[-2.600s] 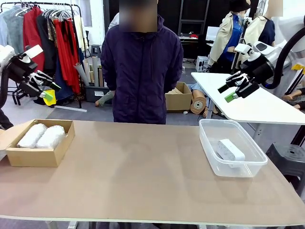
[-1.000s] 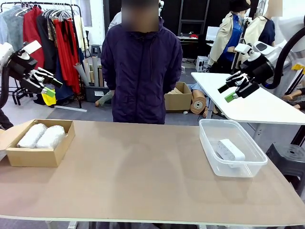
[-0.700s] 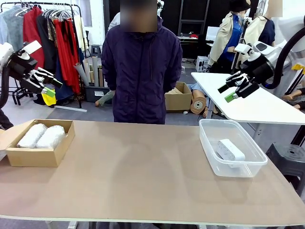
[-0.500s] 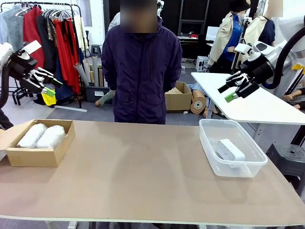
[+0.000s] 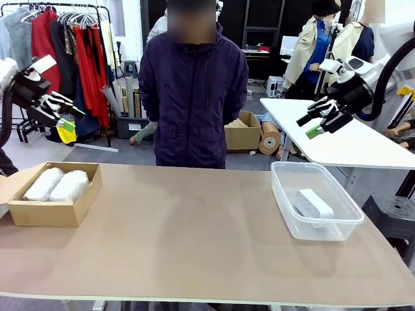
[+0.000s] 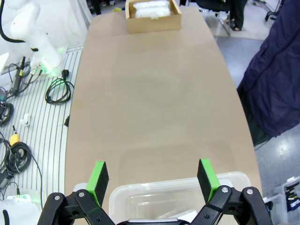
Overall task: Separate and place wrapped and unwrapped clocks.
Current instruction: If the picked Digital clock is wrapped, place it in the Package Box ; if not, place it in the Organizing box.
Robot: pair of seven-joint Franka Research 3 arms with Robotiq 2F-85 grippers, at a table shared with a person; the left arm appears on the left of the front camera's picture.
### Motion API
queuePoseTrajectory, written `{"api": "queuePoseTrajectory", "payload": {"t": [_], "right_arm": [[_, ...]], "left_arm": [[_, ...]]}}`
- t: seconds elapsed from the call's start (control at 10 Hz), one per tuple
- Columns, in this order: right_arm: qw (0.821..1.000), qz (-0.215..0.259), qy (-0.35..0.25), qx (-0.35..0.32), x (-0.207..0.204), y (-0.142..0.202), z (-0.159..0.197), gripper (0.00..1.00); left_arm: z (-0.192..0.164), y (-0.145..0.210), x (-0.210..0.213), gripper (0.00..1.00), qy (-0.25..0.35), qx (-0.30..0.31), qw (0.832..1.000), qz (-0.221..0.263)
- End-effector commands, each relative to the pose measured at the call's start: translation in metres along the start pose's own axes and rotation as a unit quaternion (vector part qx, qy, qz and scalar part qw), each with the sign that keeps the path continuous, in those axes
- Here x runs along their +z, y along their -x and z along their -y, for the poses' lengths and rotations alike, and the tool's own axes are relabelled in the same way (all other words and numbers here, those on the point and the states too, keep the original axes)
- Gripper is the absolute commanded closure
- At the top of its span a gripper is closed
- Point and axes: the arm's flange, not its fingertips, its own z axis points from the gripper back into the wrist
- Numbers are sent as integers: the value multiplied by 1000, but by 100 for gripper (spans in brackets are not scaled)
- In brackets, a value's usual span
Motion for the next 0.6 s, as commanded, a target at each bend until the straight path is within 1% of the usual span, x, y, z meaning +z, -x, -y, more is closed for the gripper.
{"api": "queuePoseTrajectory", "payload": {"t": [0.0,0.5], "right_arm": [[1000,1,-1,2,1,-2,0,0],[1000,1,-1,2,1,-2,0,0]], "left_arm": [[0,1,-2,0,0,-1,1000,-8],[0,1,-2,0,0,-1,1000,-8]]}}
